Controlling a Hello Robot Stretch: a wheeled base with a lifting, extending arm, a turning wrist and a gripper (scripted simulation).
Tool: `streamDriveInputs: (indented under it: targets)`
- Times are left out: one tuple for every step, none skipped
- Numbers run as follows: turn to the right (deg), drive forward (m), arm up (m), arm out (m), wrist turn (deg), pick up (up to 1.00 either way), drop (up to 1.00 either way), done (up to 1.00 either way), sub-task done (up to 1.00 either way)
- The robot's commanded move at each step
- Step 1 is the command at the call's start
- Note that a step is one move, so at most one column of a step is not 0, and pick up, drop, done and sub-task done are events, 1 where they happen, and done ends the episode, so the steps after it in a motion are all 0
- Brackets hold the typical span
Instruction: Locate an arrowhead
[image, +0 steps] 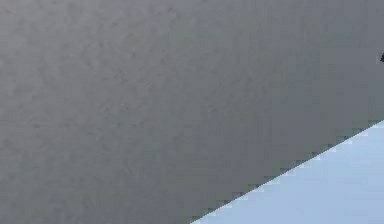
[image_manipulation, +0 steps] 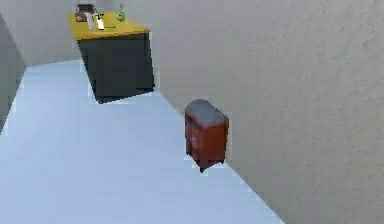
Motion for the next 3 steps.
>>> streamDriveInputs:
  targets:
    - [45.0,0.00,0.00,0.00,0.0,0.00,0.00,0.00,0.00]
    - [6.0,0.00,0.00,0.00,0.0,0.00,0.00,0.00,0.00]
    - [0.0,1.00,0.00,0.00,0.0,0.00,0.00,0.00,0.00]
